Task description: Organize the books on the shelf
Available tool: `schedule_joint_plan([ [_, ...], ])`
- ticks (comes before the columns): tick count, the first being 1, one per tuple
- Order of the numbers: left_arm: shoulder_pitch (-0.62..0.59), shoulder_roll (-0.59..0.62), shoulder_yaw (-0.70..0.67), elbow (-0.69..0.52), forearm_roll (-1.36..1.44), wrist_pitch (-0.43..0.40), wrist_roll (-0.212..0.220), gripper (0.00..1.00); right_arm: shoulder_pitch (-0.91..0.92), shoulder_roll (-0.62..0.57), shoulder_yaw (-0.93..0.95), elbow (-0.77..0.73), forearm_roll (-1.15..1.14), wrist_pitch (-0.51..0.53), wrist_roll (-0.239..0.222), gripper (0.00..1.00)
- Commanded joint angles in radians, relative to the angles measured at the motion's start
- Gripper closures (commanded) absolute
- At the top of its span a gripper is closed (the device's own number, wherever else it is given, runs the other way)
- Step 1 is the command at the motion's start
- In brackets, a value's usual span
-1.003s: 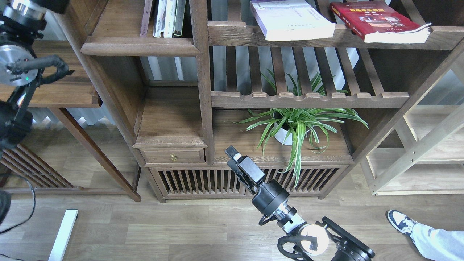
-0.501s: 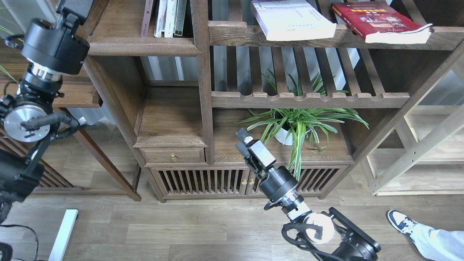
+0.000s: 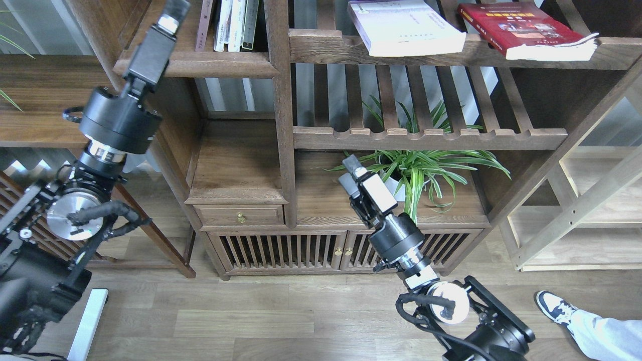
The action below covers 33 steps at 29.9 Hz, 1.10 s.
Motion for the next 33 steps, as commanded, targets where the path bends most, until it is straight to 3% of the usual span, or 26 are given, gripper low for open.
schedule_joint_plan([
  [1,0.012,-0.018,0.028,-0.001,0.0,0.0,0.029,0.65,0.002,0.0,0.028,0.005,0.0,0.0,0.0,0.03],
  [10,0.057,-0.026,0.078,-0.001,0.003,0.0,0.051,0.59,0.042,0.0,0.107,0.005,0.0,0.0,0.005,0.02],
  [16,0.06,-0.026,0.089,-0.001,0.002,0.0,0.11,0.45,0.074,0.0,0.163,0.002,0.009,0.0,0.009,0.02],
  [18,0.06,-0.026,0.089,-0.001,0.002,0.0,0.112,0.41,0.076,0.0,0.18,0.002,0.012,0.0,0.009,0.01],
  [20,0.06,-0.026,0.088,0.0,0.003,0.0,0.112,0.31,0.077,0.0,0.19,0.004,0.015,0.0,0.011,0.02],
  [27,0.077,-0.026,0.091,-0.001,0.003,0.0,0.113,0.29,0.1,0.0,0.196,0.004,0.015,-0.053,0.012,0.02],
  [33,0.088,-0.026,0.094,0.002,0.003,0.0,0.115,0.2,0.14,0.0,0.216,0.004,0.038,-0.133,0.031,0.02],
])
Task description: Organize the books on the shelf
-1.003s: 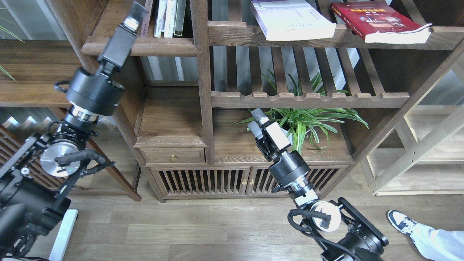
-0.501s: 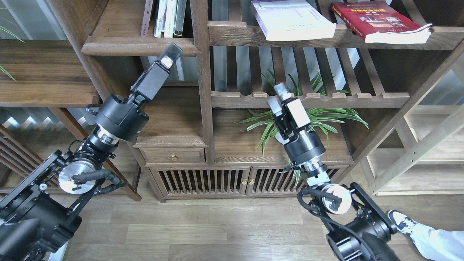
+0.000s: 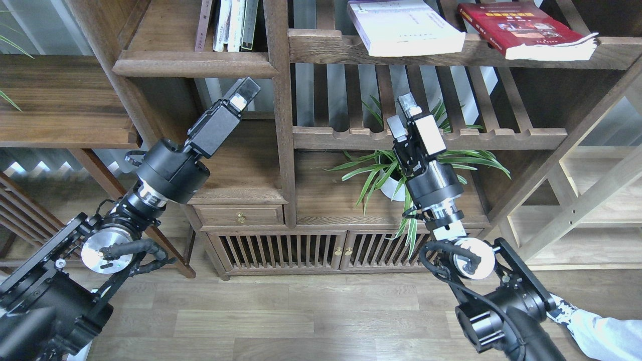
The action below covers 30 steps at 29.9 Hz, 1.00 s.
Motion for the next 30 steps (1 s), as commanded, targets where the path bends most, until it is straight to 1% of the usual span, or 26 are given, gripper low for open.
schedule_joint_plan([
  [1,0.007,0.0,0.0,0.001,0.002,0.0,0.0,0.19,0.024,0.0,0.009,0.0,0.008,-0.028,0.007,0.02],
  [3,0.008,0.0,-0.001,0.003,0.002,0.0,0.0,0.17,0.04,0.0,0.009,0.002,0.008,-0.033,0.009,0.03],
  [6,0.008,0.0,-0.001,0.009,0.002,0.0,0.0,0.06,0.06,0.0,0.009,0.002,0.01,-0.042,0.009,0.02],
  [9,0.014,0.0,-0.002,0.011,0.002,0.0,-0.001,0.02,0.078,0.0,0.009,0.002,0.008,-0.041,0.01,0.02],
  [23,0.034,-0.002,-0.004,0.015,0.002,0.0,-0.001,0.01,0.135,0.0,0.038,0.002,0.008,-0.047,0.009,0.02],
  [30,0.039,-0.002,-0.002,0.017,0.003,0.0,0.005,0.01,0.196,0.0,0.043,0.0,0.008,-0.154,0.007,0.02],
])
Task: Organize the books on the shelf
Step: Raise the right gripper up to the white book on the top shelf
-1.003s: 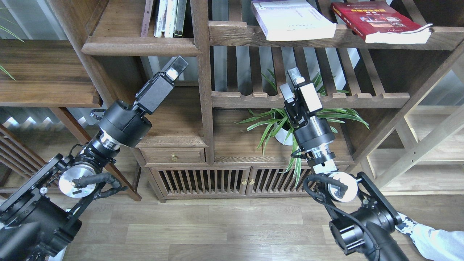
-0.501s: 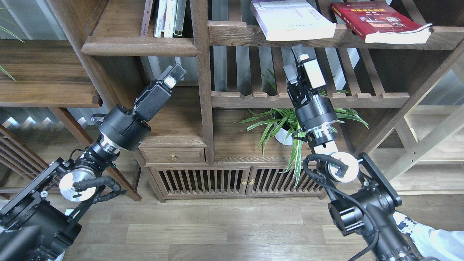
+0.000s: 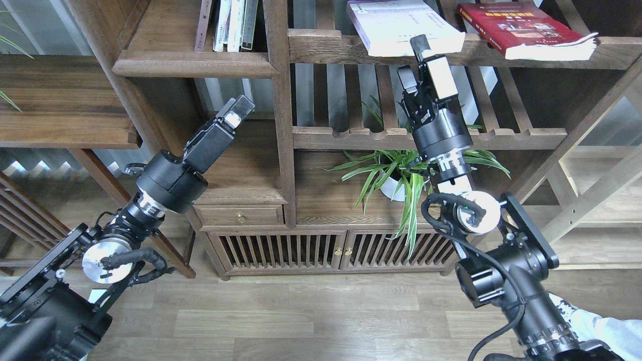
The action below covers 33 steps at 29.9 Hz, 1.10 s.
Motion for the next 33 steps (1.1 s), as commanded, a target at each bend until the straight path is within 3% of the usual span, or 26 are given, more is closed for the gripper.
schedule_joint_plan([
  [1,0.001,0.0,0.002,0.001,0.001,0.0,0.007,0.01,0.041,0.0,0.0,-0.001,0.0,-0.049,0.001,0.02],
  [10,0.001,-0.002,0.003,0.006,0.001,0.0,0.021,0.01,0.088,0.0,0.003,-0.001,0.005,-0.139,-0.002,0.02],
  [15,-0.001,-0.002,0.003,0.006,0.001,0.0,0.045,0.01,0.111,0.0,0.003,0.01,0.008,-0.233,-0.004,0.03],
  [24,-0.001,-0.002,0.002,0.004,0.001,0.0,0.048,0.01,0.159,0.0,0.003,0.04,0.054,-0.4,-0.005,0.03],
  [33,-0.001,0.0,0.002,0.006,0.001,0.0,0.048,0.01,0.16,-0.035,0.003,0.054,0.071,-0.418,-0.007,0.08],
])
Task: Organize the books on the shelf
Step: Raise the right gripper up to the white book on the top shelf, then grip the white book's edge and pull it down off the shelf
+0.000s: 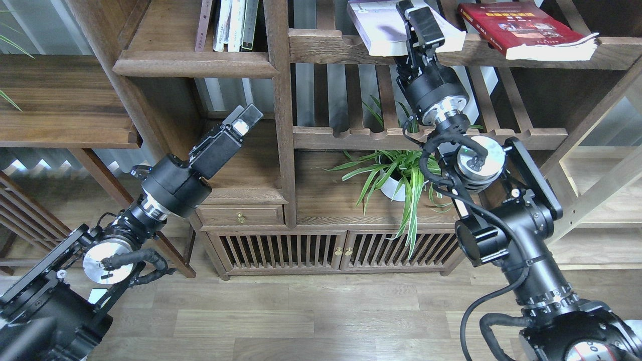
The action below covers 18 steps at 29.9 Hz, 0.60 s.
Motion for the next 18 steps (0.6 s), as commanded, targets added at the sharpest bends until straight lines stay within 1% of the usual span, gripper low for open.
schedule_joint_plan([
  [1,0.0,0.0,0.0,0.0,0.0,0.0,0.0,0.01,-0.001,-0.011,0.0,0.006,0.002,-0.001,0.0,0.1],
  [3,0.0,0.0,0.0,0.001,0.0,0.0,0.0,0.01,-0.001,-0.012,0.0,0.006,0.004,0.002,0.0,0.16],
  [5,0.0,0.0,0.0,0.0,0.0,0.0,0.0,0.01,-0.001,-0.012,0.0,0.006,0.004,0.003,0.001,0.21],
  [14,-0.001,0.003,0.0,0.0,0.0,0.0,0.002,0.01,-0.012,-0.034,-0.002,0.006,0.004,-0.001,0.001,0.33],
  [17,-0.001,0.002,0.0,0.0,0.0,0.0,0.015,0.01,-0.012,-0.034,-0.002,0.006,0.004,0.004,0.001,0.37],
  [18,-0.001,0.0,0.0,0.0,0.0,0.0,0.019,0.01,-0.012,-0.034,-0.002,0.006,0.004,0.007,0.003,0.41],
])
